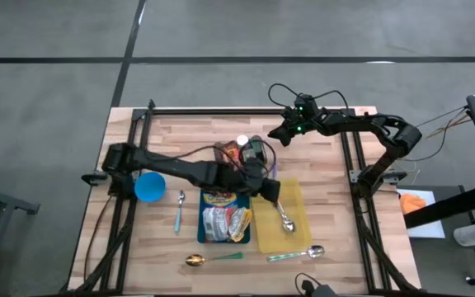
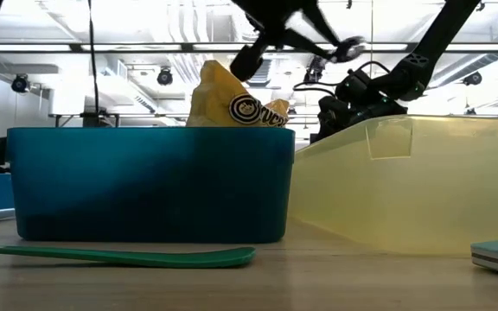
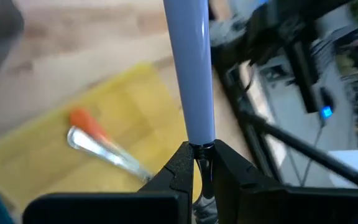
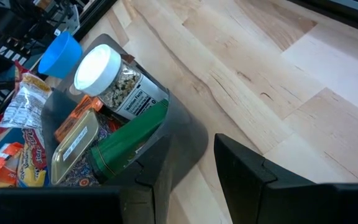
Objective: Pick & Place Food Item
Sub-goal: Put the light purple spoon into the yellow bin, then put the blue spoon into the yellow bin
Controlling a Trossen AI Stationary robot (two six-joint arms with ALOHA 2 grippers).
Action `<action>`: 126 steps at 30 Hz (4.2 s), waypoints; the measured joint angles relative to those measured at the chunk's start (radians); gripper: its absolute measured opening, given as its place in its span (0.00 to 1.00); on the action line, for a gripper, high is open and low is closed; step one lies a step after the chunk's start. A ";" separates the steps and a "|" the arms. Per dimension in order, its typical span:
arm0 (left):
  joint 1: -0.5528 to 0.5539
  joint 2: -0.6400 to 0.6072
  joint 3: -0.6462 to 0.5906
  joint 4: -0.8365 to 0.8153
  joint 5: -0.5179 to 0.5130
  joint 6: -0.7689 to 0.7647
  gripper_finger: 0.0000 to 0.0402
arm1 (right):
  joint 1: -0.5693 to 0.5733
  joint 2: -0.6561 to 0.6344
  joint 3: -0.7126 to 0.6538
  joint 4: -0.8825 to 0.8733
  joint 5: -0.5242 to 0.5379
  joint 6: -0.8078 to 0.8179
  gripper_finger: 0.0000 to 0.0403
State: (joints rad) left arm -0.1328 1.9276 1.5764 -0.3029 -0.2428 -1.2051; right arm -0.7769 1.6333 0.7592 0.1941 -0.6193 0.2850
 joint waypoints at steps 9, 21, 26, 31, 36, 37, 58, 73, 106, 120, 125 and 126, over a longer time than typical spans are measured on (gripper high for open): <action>-0.057 0.135 0.074 -0.062 0.057 -0.177 0.08 | 0.000 0.000 0.000 -0.002 0.000 0.000 0.29; -0.071 0.203 0.067 -0.094 0.138 -0.327 0.08 | 0.000 0.002 0.000 -0.002 0.000 0.000 0.29; -0.065 0.215 0.065 -0.120 0.174 -0.348 0.08 | 0.000 0.002 0.000 -0.002 0.000 0.000 0.29; -0.060 0.220 0.065 -0.164 0.219 -0.388 0.08 | 0.000 0.002 0.000 -0.002 0.000 0.000 0.29; -0.057 0.220 0.056 -0.166 0.234 -0.401 0.08 | 0.000 0.002 0.000 -0.001 0.000 0.000 0.29; -0.056 0.220 0.055 -0.165 0.237 -0.401 0.08 | 0.000 0.002 0.000 -0.002 0.000 0.000 0.29; -0.053 0.182 0.061 -0.151 0.176 -0.341 0.41 | 0.000 0.003 0.000 -0.002 0.000 0.000 0.29; -0.041 0.000 0.055 -0.321 -0.017 -0.172 0.41 | 0.000 0.003 0.000 -0.002 0.000 0.000 0.29; -0.037 -0.312 0.006 -1.267 0.041 -0.445 0.41 | 0.000 0.003 0.000 -0.002 0.000 0.000 0.29; -0.030 -0.445 -0.463 -0.883 0.303 -0.558 0.41 | 0.000 0.003 0.000 -0.002 0.000 0.000 0.29; -0.032 -0.467 -0.611 -0.732 0.362 -0.607 0.41 | 0.000 0.003 0.000 -0.002 0.000 0.000 0.29; -0.032 -0.471 -0.638 -0.700 0.364 -0.609 0.41 | 0.000 0.003 0.000 -0.002 0.000 0.000 0.29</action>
State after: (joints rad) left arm -0.1646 1.4566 0.9389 -1.0024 0.1210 -1.8143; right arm -0.7769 1.6360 0.7593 0.1925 -0.6193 0.2852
